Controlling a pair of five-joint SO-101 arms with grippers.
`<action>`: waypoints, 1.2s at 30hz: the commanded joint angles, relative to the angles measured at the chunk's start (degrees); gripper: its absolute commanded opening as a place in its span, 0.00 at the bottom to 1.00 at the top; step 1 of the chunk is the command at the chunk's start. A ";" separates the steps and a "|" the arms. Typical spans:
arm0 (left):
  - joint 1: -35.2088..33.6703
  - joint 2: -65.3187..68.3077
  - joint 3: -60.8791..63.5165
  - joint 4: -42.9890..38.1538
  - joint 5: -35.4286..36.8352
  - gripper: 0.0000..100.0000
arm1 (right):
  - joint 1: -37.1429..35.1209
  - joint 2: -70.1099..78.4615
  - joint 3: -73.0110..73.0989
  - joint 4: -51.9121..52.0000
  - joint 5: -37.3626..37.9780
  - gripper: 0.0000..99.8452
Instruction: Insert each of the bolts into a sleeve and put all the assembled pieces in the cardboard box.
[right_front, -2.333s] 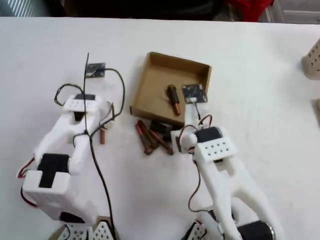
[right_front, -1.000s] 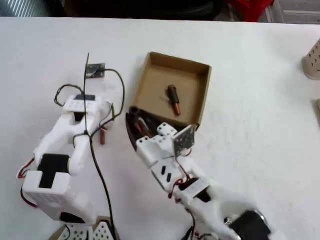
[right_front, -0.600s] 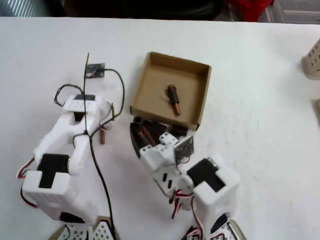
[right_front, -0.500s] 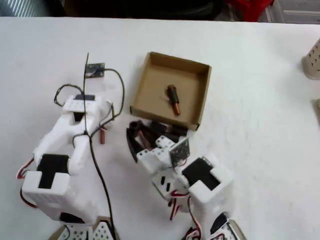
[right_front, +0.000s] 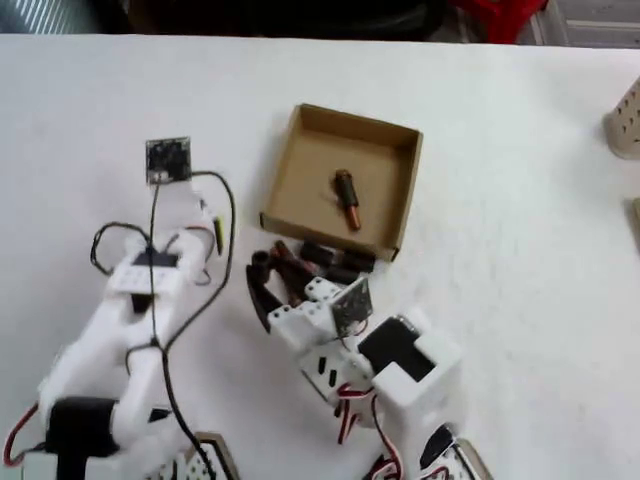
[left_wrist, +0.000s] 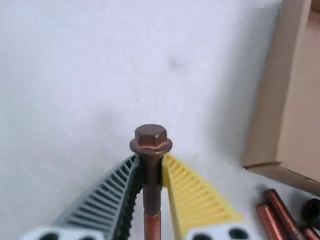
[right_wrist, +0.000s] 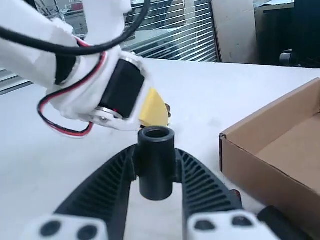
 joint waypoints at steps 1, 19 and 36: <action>0.22 -9.45 2.46 -3.34 -0.09 0.02 | -0.31 -0.22 -1.14 0.04 -0.09 0.02; 8.31 -67.30 25.93 -2.99 -0.09 0.02 | -0.31 -0.22 -1.14 0.13 -0.09 0.02; 14.99 -58.33 5.10 -6.15 0.00 0.02 | -0.31 -0.22 -2.02 2.42 -0.09 0.02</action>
